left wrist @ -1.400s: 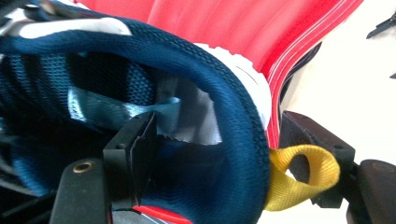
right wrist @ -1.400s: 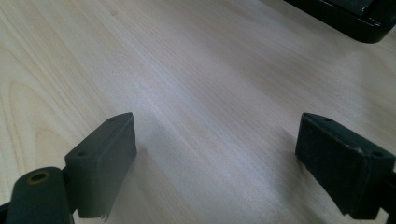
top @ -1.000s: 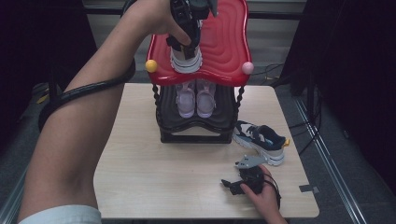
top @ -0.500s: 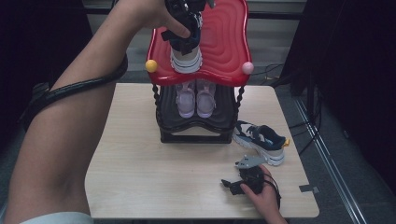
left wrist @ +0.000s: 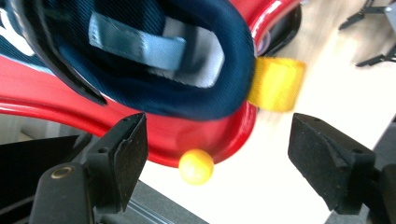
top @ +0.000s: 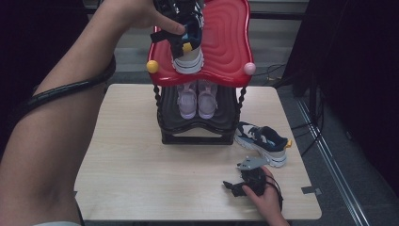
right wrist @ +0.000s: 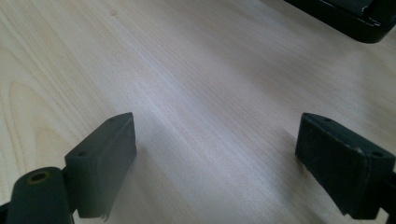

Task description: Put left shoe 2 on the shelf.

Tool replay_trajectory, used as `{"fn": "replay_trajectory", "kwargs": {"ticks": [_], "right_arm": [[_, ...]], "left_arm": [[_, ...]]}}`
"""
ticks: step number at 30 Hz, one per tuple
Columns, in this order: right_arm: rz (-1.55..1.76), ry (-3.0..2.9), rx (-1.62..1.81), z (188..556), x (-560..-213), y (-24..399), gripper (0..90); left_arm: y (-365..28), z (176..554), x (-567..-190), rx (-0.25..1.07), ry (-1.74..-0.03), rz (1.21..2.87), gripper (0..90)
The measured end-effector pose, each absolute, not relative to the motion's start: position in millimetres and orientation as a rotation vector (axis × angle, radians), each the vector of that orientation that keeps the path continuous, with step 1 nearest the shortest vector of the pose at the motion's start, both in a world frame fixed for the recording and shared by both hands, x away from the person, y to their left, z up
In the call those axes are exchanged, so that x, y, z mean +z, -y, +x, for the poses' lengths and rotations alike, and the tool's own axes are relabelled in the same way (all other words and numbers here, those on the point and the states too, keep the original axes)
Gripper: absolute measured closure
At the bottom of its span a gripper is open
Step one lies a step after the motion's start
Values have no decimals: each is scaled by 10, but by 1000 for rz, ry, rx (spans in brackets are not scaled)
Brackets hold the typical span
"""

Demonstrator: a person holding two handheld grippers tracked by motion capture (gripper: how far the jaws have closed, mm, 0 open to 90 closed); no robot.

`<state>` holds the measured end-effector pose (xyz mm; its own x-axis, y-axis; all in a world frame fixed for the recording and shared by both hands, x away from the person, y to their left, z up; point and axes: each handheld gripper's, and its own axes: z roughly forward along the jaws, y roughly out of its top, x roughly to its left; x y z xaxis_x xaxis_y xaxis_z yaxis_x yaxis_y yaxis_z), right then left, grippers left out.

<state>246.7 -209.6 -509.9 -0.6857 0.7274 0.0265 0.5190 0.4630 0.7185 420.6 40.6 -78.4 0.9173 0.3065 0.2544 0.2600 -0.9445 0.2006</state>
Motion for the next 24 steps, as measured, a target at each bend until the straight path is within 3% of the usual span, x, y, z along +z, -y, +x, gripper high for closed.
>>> {"fn": "replay_trajectory", "kwargs": {"ticks": [24], "right_arm": [[1066,-2429,1049,2467,-5101,2095,119]], "left_arm": [[-719,4121,-940,299,-525,2968,220]]}}
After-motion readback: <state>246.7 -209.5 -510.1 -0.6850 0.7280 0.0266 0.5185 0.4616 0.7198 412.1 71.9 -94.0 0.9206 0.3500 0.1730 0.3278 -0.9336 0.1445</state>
